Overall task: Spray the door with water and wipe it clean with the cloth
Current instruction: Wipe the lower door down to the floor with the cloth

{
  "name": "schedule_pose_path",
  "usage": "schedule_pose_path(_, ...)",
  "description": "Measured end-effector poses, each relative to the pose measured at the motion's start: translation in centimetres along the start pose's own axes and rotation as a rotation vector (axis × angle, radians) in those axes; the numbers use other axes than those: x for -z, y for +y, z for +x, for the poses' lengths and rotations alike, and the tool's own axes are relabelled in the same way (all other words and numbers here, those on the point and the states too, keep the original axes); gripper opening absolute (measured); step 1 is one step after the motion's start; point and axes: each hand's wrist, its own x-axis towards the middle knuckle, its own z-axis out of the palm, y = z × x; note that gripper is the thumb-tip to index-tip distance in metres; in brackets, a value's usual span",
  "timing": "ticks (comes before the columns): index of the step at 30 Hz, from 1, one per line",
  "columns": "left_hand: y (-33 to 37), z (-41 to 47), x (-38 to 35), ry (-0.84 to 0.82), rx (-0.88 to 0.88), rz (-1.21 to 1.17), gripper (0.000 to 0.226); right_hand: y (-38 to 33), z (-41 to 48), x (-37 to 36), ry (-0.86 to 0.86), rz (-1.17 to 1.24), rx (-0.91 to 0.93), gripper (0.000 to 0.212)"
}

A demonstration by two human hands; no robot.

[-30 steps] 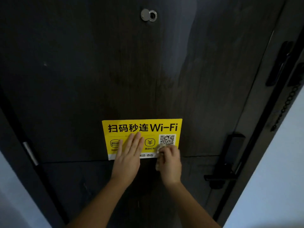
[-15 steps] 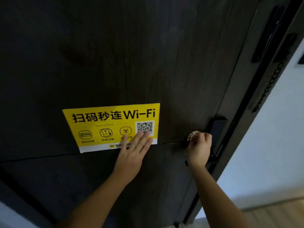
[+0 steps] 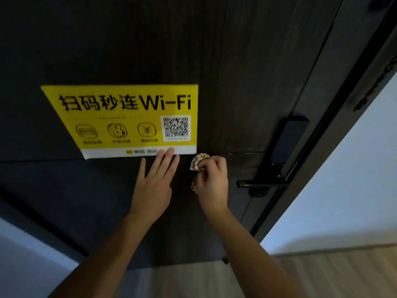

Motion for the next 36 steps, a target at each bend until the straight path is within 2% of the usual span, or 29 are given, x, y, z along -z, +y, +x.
schedule_pose_path(4,-0.8,-2.3,-1.6,-0.073,0.070,-0.034,0.090,0.5,-2.9,-0.2,-0.068,0.094,0.072,0.024)
schedule_pose_path(6,-1.1,-3.0,-2.3,-0.080,0.075,-0.050,0.091,0.7,-3.8,-0.7,-0.079,0.092,0.049,0.024)
schedule_pose_path(9,-1.7,-3.6,-3.3,-0.035,0.046,-0.076,0.093,1.4,-4.7,-1.7,-0.054,0.077,-0.044,0.024)
schedule_pose_path(12,-2.3,-3.9,-5.4,0.051,-0.006,-0.098,0.091,3.0,-5.5,-3.3,0.001,0.042,-0.049,0.026)
schedule_pose_path(18,-2.3,-3.4,-11.1,0.267,-0.078,-0.086,0.075,7.1,-5.5,-7.2,0.183,-0.021,0.119,0.025)
schedule_pose_path(25,-1.3,-2.6,-16.0,0.499,-0.035,-0.049,0.075,13.5,-5.6,-9.5,0.319,-0.217,0.510,0.031)
schedule_pose_path(32,1.5,-5.4,-24.6,0.585,-0.081,-0.010,0.065,19.9,-8.8,-11.7,0.416,-0.156,0.562,0.026)
schedule_pose_path(36,2.0,-5.6,-26.8,0.653,-0.088,0.054,0.062,21.3,-9.4,-12.2,0.443,-0.115,0.597,0.022)
